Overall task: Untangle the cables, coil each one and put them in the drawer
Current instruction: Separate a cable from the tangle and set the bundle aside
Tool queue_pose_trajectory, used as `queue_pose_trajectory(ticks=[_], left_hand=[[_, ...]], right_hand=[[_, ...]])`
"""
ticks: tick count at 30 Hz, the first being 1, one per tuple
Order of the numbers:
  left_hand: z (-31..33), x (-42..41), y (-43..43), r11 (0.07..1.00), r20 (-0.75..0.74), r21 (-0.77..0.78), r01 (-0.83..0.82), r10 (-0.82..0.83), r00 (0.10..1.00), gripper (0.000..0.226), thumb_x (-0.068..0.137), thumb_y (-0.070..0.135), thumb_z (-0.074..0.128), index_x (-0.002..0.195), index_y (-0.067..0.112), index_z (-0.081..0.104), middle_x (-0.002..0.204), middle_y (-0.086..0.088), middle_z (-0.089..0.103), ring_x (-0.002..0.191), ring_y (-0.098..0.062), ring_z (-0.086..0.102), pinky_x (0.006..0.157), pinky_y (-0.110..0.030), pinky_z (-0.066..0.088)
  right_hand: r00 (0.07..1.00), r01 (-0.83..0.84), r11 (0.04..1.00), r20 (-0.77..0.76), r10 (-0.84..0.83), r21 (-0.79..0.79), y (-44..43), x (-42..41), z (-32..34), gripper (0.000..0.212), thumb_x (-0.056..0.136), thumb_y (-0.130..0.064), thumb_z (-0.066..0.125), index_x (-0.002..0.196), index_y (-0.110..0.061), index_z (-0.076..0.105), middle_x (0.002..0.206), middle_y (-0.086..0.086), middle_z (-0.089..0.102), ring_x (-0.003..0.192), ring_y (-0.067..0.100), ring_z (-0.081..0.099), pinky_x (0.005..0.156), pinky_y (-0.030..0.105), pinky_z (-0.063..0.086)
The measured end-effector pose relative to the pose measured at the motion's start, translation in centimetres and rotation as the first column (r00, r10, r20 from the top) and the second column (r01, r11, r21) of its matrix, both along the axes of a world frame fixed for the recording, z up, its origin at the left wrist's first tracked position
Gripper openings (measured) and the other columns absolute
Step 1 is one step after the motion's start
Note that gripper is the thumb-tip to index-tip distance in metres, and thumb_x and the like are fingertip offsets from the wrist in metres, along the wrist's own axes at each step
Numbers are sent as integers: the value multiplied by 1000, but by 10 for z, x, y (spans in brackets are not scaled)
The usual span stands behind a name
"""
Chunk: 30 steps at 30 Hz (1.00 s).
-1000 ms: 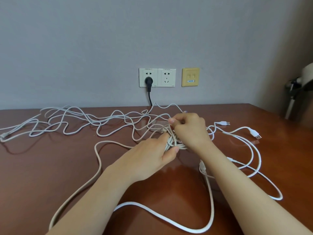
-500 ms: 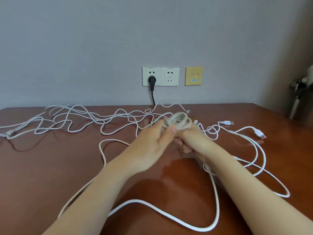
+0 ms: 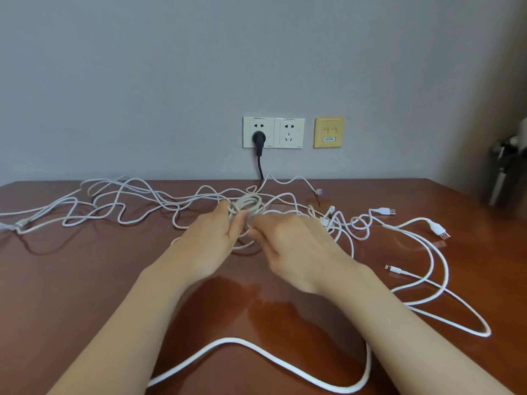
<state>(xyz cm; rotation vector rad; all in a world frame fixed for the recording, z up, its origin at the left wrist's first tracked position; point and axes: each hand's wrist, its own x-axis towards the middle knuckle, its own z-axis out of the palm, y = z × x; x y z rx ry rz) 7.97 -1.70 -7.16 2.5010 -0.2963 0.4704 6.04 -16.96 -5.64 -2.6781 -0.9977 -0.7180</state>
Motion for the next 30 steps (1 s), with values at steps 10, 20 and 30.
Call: queue_pose_trajectory(ticks=[10,20,30], left_hand=[[-5,-2,-7,981,-95,11,192,-190,977,13,97,40,25,92,30,33,86,-7,60,83,-25,58,78,-37,43],[2,-8,-25,960,-131,203,194,-169,977,40,100,33,27,127,7,39,105,-18,61,98,-35,56,74,-32,36],[2,-17,-31,897,-63,380,225,-217,974,44,97,43,29,133,21,38,64,8,39,70,-21,43,65,-30,30]], right_hand=[[993,-2,995,-116,13,98,-13,9,-4,31,101,-24,34,110,-11,60,148,-3,36,137,20,32,99,31,31],[971,58,902,-234,49,427,-18,14,0,35,96,-17,45,64,-31,41,72,-7,48,76,19,48,68,30,35],[936,132,896,-350,28,425,-30,16,7,27,86,-29,64,61,-40,58,53,-12,57,56,3,48,61,26,40]])
